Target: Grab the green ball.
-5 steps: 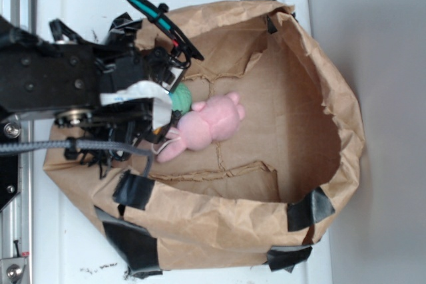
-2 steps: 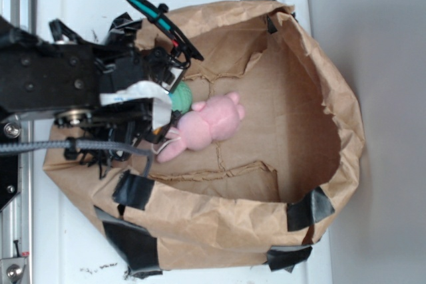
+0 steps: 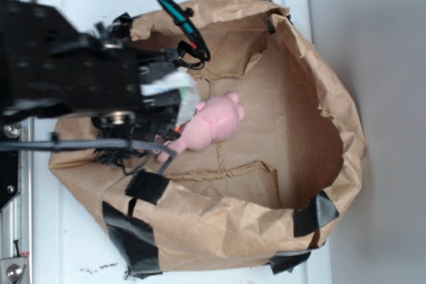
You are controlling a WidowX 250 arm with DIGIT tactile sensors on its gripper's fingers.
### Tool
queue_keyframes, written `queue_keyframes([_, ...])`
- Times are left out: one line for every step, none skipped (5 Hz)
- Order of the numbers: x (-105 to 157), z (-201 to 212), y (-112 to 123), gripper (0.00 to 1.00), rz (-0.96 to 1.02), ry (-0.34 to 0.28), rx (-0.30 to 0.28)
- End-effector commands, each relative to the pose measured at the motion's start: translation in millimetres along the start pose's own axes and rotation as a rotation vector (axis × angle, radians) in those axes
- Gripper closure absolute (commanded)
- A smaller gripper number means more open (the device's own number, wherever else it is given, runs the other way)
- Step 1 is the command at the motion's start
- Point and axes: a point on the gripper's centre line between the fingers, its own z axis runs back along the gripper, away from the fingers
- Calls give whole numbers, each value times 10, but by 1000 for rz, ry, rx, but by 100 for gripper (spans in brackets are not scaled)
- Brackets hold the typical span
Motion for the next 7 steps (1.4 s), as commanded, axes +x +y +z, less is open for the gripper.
queue_keyframes([229,518,118,0,52,17,-133])
queue_keyframes([201,759,92,0,55,-18,-176])
queue_keyframes([202,682,116,0,59,-17,-138])
queue_keyframes([194,572,129,0,46,-29,-87])
queue_keyframes([246,463,194,0,53,-25,-49])
queue_keyframes([295,465,297,0,91,-21,-67])
queue_keyframes([330,525,364,0,119,-21,-91])
